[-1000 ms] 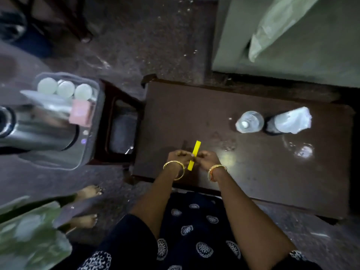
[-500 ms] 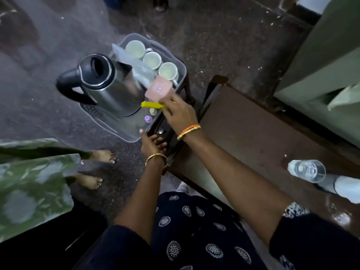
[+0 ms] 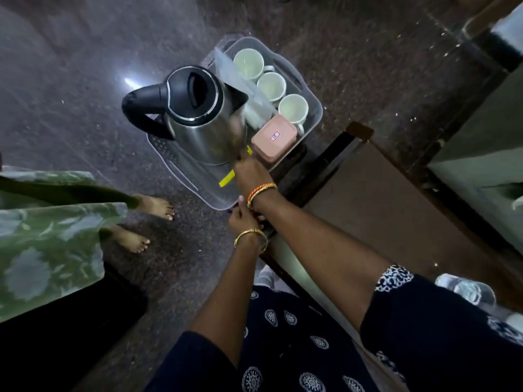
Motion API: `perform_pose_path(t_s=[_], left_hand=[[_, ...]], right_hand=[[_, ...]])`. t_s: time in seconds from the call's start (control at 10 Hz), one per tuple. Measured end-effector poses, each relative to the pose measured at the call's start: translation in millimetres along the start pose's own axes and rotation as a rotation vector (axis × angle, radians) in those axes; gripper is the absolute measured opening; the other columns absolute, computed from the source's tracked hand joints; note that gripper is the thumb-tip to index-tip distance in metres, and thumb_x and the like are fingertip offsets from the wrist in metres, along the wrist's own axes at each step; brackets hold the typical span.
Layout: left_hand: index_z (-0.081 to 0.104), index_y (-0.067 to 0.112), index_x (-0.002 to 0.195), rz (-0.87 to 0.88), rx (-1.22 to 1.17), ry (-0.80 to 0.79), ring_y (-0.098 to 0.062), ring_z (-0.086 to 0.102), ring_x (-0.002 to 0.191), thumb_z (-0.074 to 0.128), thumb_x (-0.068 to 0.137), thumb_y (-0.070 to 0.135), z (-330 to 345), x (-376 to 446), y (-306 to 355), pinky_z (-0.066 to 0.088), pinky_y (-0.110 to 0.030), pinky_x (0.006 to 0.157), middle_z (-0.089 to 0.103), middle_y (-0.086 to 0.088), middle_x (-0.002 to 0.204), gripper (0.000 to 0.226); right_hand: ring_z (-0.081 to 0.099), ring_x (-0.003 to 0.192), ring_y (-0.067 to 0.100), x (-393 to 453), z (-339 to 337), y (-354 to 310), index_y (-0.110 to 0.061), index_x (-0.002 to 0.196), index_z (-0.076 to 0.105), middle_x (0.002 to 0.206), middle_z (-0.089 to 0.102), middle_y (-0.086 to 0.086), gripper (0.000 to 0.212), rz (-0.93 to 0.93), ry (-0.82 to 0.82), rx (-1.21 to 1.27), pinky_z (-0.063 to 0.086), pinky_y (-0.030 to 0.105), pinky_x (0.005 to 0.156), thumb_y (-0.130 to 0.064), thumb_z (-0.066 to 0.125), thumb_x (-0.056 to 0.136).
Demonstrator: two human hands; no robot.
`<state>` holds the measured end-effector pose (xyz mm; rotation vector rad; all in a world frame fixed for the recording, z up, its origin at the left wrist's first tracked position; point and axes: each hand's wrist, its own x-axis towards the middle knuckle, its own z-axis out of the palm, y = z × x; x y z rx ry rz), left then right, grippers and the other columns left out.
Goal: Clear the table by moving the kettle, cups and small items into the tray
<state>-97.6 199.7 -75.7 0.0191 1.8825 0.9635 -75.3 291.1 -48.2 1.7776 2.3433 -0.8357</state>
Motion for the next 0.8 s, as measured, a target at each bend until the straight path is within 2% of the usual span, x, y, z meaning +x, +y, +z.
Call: perform_pose_path(t_s=[0.1, 0.3, 0.4, 0.5, 0.6, 0.7, 0.8], left_hand=[[0.047, 0.012, 0.057, -0.018, -0.037, -0.012, 0.001, 0.043, 0.022, 0.046, 0.097, 0.024, -1, 1, -1, 0.033, -0.01, 0.028, 0.05, 0.012, 0.026, 0.041], [0.046, 0.011, 0.053, -0.013, -0.04, 0.013, 0.001, 0.042, 0.022, 0.047, 0.096, 0.02, -2, 6, -6, 0.036, -0.014, 0.032, 0.049, 0.011, 0.026, 0.043], [0.045, 0.012, 0.049, 0.012, 0.012, 0.04, 0.002, 0.038, 0.02, 0.048, 0.095, 0.024, 1, 1, -3, 0.031, -0.01, 0.029, 0.044, 0.012, 0.021, 0.047], [0.051, 0.012, 0.051, 0.019, 0.033, 0.047, 0.004, 0.042, 0.023, 0.049, 0.095, 0.029, -1, -3, -1, 0.032, -0.008, 0.028, 0.048, 0.013, 0.024, 0.046], [0.065, -0.004, 0.071, 0.088, 0.225, 0.018, -0.01, 0.06, 0.056, 0.047, 0.095, 0.029, -6, -6, 0, 0.041, -0.022, 0.051, 0.069, -0.003, 0.059, 0.045], [0.064, -0.009, 0.088, 0.248, 0.441, -0.04, -0.039, 0.062, 0.089, 0.044, 0.096, 0.024, -9, -10, -5, 0.044, -0.038, 0.071, 0.067, -0.031, 0.094, 0.04], [0.06, -0.007, 0.096, 0.309, 0.619, -0.032, -0.044, 0.059, 0.098, 0.045, 0.094, 0.018, -14, -22, -4, 0.043, -0.039, 0.076, 0.065, -0.033, 0.103, 0.03]], right_hand=[[0.051, 0.117, 0.041, 4, 6, 4, -0.001, 0.117, 0.059, 0.131, 0.046, 0.022, 0.031, 0.023, -0.051, 0.028, 0.046, 0.048, 0.094, -0.012, 0.043, 0.093], [0.052, 0.116, 0.04, 4, 10, 4, -0.003, 0.119, 0.058, 0.128, 0.052, 0.021, 0.033, 0.065, -0.047, 0.014, 0.043, 0.046, 0.096, -0.011, 0.038, 0.095], [0.054, 0.114, 0.038, -3, 9, 6, -0.001, 0.114, 0.058, 0.124, 0.055, 0.021, 0.03, 0.03, -0.018, 0.007, 0.041, 0.044, 0.095, -0.006, 0.04, 0.091], [0.057, 0.105, 0.038, -15, 3, 8, 0.002, 0.102, 0.061, 0.111, 0.06, 0.025, 0.024, -0.011, 0.087, 0.09, 0.041, 0.044, 0.089, -0.006, 0.048, 0.085], [0.061, 0.082, 0.039, -38, 0, 10, 0.003, 0.075, 0.062, 0.081, 0.063, 0.026, 0.01, 0.003, 0.329, 0.208, 0.044, 0.045, 0.075, -0.006, 0.06, 0.075], [0.06, 0.071, 0.037, -65, 3, 19, -0.001, 0.067, 0.059, 0.072, 0.062, 0.021, 0.013, 0.131, 0.578, 0.303, 0.044, 0.042, 0.063, -0.01, 0.06, 0.076], [0.057, 0.062, 0.038, -87, 12, 35, -0.002, 0.057, 0.053, 0.062, 0.057, 0.021, 0.019, 0.263, 0.733, 0.32, 0.046, 0.042, 0.054, -0.005, 0.062, 0.073]])
